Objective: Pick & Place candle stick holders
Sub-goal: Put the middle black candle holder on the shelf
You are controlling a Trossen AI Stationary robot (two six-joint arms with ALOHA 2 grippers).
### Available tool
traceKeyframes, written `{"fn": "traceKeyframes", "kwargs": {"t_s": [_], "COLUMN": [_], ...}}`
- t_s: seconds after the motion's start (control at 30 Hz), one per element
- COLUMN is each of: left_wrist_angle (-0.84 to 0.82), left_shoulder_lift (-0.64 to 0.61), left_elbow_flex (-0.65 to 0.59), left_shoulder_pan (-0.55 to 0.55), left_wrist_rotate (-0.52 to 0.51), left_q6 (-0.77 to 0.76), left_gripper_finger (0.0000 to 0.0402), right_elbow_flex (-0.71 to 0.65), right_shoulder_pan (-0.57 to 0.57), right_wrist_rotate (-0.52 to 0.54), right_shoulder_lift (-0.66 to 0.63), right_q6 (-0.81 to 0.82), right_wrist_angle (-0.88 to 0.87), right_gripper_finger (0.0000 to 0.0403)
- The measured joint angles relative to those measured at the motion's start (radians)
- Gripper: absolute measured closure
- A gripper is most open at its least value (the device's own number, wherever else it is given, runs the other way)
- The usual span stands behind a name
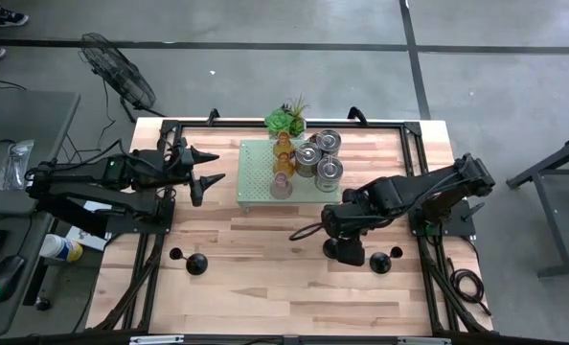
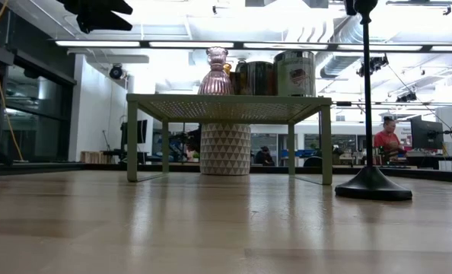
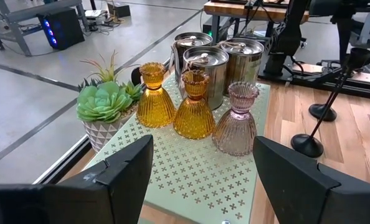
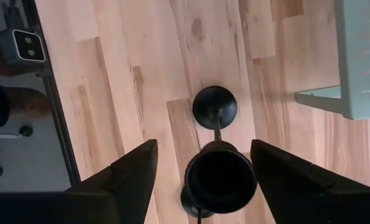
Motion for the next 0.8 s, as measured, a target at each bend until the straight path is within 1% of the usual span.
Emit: {"fn": "traceKeyframes", "kwargs": {"t_s": [0.27,0.8], "left_wrist_angle": [-0.001,-0.002], "left_shoulder_lift": [0.000,0.000], "left_elbow_flex": [0.000,0.000], "left_shoulder_pan": [0.000,0.000], "left_wrist_rotate": [0.000,-0.001], "left_q6": [0.000,0.000], "left_gripper_finger": [0.0130,0.0130], "right_elbow_flex": [0.000,0.000], "right_shoulder_pan": [0.000,0.000], "right_wrist_rotate": [-0.001,0.004], "right_shoulder_lift": [0.000,0.000], "right_q6": [0.002,0.003], "right_wrist_angle": [-0.030,-0.029], "right_gripper_finger": [0.0184,0.0255]}}
